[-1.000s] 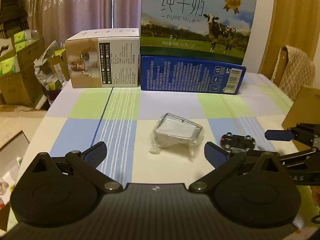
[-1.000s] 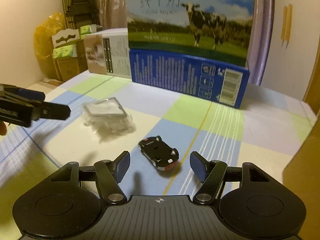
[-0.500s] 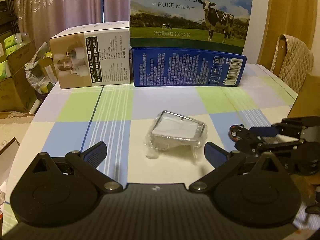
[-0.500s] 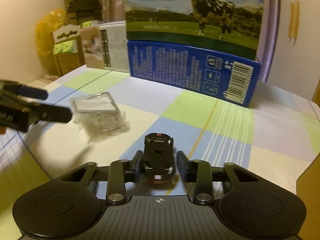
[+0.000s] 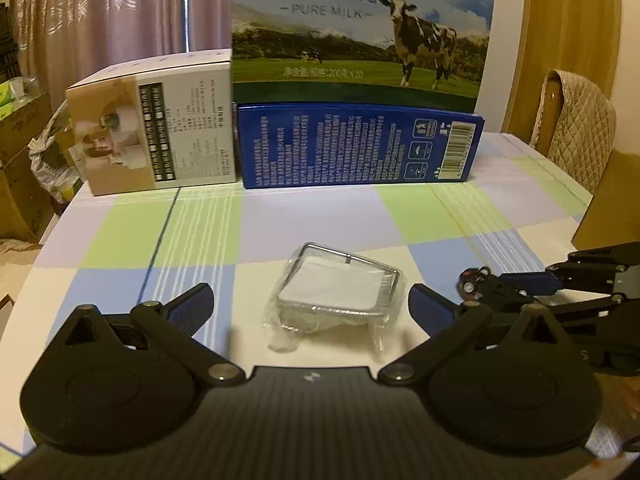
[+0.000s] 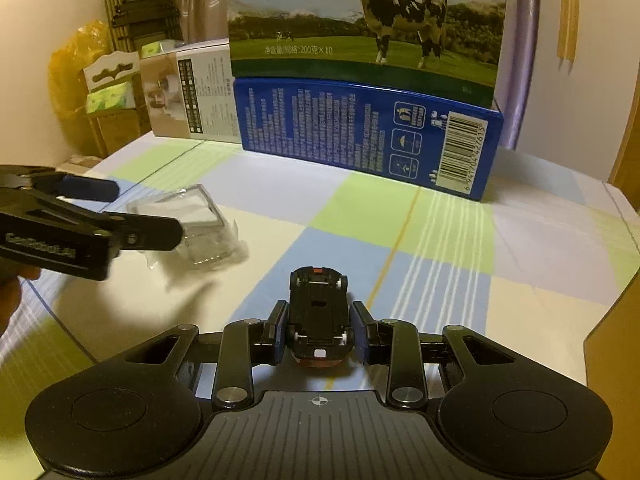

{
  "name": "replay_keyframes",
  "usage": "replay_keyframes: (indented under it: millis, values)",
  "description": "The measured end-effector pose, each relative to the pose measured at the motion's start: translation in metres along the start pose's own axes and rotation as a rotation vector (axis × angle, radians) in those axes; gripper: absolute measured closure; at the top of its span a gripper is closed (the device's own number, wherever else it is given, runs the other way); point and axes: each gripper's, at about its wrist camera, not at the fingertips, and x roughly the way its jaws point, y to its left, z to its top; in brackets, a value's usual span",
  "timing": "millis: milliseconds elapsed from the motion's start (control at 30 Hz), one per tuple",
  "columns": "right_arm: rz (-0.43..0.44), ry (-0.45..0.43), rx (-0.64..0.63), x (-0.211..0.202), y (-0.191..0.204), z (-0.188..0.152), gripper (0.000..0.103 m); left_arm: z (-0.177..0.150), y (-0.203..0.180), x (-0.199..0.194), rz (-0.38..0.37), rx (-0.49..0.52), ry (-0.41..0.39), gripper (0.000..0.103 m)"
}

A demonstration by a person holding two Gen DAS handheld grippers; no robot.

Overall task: Organize objects
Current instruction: 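Grasp the black toy car with the right tool while the left tool reaches the clear plastic box, then close the left tool on the clear plastic box while the right tool lifts the toy car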

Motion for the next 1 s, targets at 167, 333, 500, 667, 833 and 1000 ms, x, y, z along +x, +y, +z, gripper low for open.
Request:
replay_keyframes:
  millis: [167,333,500,667,833,1000]
  values:
    - [0.036,-0.004,-0.013,-0.001,0.003,0.003,0.072,0.003,-0.007,0.012,-0.026,0.045,-0.015,0.002]
    - [0.030,-0.014,-0.022,0.002,0.004,0.004,0.067,0.002,-0.006,0.018,-0.039,0.074,-0.017,0.009]
    - [0.040,-0.002,0.007,0.002,0.000,0.004,0.073,0.003,-0.002,0.019,-0.052,0.062,-0.030,0.011]
    - [0.015,-0.004,0.015,0.000,0.000,0.004,0.074,0.003,-0.007,0.021,-0.062,0.088,-0.019,0.014]
    - [-0.001,0.005,0.019,0.000,0.000,0.004,0.074,0.002,-0.008,0.024,-0.066,0.082,-0.001,0.027]
    - [-0.009,0.015,0.045,-0.002,-0.004,0.003,0.074,0.002,-0.009,0.023,-0.064,0.079,0.013,0.035]
